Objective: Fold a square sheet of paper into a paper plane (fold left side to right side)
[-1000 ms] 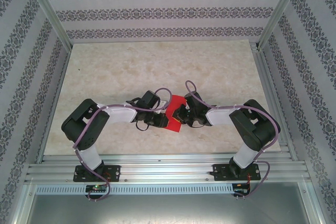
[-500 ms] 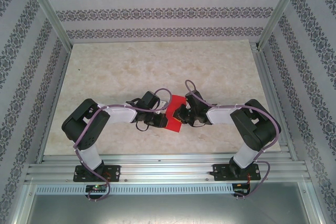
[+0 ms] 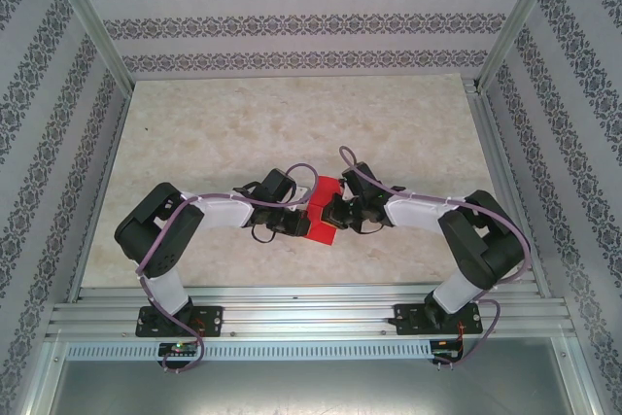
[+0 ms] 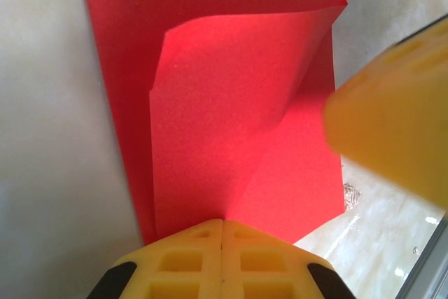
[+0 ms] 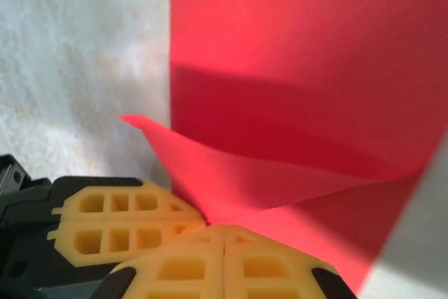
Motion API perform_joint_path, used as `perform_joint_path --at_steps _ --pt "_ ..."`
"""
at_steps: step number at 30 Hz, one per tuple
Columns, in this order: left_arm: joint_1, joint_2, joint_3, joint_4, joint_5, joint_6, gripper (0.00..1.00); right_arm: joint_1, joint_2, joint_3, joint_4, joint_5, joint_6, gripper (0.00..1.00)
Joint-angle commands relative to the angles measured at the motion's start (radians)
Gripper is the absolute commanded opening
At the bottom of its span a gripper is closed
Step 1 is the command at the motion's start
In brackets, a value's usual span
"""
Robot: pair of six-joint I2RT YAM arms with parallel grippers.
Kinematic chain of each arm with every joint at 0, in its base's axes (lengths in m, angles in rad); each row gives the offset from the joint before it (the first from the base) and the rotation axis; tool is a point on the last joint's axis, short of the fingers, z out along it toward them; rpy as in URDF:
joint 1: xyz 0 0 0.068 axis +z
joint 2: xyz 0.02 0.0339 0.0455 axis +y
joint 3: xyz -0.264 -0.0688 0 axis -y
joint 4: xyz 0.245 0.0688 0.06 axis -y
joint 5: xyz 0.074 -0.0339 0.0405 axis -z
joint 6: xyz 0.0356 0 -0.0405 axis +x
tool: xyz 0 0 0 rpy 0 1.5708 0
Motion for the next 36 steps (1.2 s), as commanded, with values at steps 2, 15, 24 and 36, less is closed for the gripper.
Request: perform_joint_path --at_steps 2,15,24,36 --pt "-0.009 0.054 -0.034 -0.046 -0.029 0.001 0.06 0.026 0.067 0.050 0.034 -0.032 -0.004 0.06" --pt "-0.008 0.055 -0.044 -0.060 -0.058 -0.005 0.04 0.036 0.163 0.121 -0.115 0.029 -0.080 0.05" --pt "-0.009 0.061 -0.067 -0.064 -0.067 -0.009 0.03 -0.046 0.126 0.084 -0.221 0.090 -0.195 0.05" --pt "-0.007 0.062 -0.076 -0.049 -0.064 -0.012 0.03 -0.223 0.071 0.049 -0.320 0.123 -0.335 0.06"
